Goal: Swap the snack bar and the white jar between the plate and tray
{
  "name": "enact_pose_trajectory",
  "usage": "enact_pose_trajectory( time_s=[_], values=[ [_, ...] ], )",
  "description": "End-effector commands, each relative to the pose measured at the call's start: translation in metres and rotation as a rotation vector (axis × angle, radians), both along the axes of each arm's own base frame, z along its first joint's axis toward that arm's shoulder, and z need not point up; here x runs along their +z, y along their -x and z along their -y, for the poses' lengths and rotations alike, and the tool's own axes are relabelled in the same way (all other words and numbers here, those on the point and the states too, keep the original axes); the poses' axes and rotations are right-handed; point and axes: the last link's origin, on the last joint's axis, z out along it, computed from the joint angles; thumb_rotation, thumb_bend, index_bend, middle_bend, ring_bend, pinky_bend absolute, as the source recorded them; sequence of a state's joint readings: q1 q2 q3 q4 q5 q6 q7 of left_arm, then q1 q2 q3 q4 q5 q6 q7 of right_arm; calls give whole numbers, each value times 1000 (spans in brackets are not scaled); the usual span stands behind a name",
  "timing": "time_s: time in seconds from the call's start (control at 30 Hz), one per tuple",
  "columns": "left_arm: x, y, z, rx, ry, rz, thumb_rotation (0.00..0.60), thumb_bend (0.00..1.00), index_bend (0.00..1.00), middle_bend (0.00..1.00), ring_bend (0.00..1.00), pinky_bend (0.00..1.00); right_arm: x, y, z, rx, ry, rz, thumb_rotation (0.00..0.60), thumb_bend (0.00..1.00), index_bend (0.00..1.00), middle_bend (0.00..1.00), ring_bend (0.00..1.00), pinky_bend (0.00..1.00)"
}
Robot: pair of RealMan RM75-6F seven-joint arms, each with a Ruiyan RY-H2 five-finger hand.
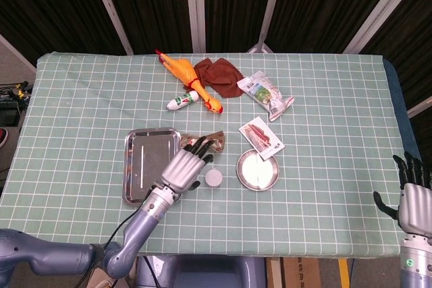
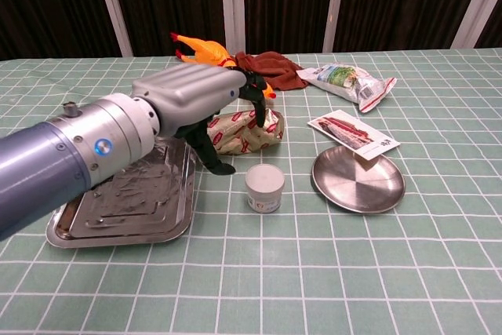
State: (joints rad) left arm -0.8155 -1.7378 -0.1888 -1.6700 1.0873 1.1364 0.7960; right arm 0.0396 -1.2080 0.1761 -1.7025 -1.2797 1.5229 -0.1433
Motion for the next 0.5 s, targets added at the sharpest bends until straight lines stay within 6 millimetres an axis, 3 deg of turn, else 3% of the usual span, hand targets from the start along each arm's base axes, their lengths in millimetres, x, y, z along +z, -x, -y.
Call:
enact_pose_trajectory(
  time_s=[0.03, 0.23, 0.5],
  values=[
    [13, 7, -4, 12, -27, 18, 600, 262, 343, 59, 54, 296, -1, 0, 0, -3, -4, 0, 600, 284, 149, 72, 44, 0],
    [24, 18, -18, 51, -47, 47, 600, 218, 341, 59, 54, 294, -4, 0, 1, -7, -15, -3, 600, 281, 149, 72, 44, 0],
    [12, 10, -40, 114, -27, 113, 600, 211, 331, 44, 32, 215, -10, 1, 3, -17, -31, -19, 600, 280, 149, 72, 44, 0]
  ],
)
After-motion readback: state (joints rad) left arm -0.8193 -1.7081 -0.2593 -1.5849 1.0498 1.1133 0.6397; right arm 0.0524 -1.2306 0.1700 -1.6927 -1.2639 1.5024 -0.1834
